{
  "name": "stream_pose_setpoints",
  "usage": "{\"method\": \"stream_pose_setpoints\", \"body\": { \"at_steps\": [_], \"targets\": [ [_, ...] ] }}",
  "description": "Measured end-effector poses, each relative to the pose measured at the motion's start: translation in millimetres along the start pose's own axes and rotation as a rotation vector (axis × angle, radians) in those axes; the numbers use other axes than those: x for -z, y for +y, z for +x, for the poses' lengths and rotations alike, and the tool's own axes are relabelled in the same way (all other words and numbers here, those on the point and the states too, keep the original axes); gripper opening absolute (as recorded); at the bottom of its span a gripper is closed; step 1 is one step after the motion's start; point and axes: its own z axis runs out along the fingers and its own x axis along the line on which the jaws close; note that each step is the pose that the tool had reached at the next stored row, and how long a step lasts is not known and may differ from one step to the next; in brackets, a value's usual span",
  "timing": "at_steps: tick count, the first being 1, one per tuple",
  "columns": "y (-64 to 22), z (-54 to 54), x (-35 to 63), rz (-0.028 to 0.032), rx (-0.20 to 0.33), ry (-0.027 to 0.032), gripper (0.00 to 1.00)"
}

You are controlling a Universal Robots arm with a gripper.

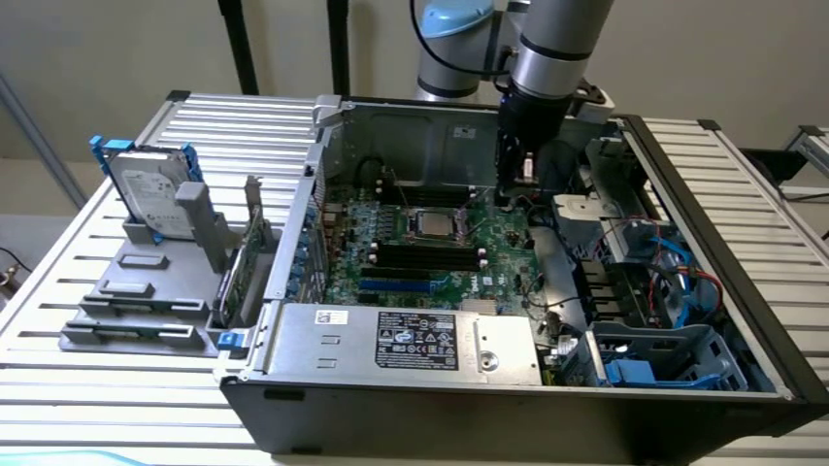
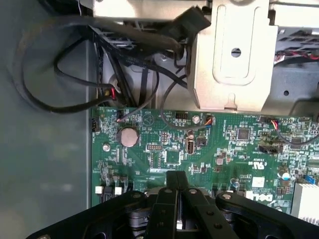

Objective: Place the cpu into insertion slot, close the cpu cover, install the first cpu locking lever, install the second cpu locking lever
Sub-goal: 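Close the cpu cover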

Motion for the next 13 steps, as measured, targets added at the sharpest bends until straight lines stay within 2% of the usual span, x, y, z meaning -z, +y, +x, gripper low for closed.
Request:
{"method": "stream_pose_setpoints", "body": {
  "at_steps": [4, 7, 10, 13],
  "targets": [
    [-3.4, 0.1, -0.2, 0.0472, 0.001, -0.0025, 0.11],
    [-6.5, 0.1, -0.4, 0.0774, 0.001, -0.0035, 0.11],
    [-11.7, 0.2, -1.4, 0.0964, 0.002, -0.0032, 0.11],
    [-18.6, 0.2, -3.2, 0.1088, 0.002, -0.0030, 0.11]
  ]
}}
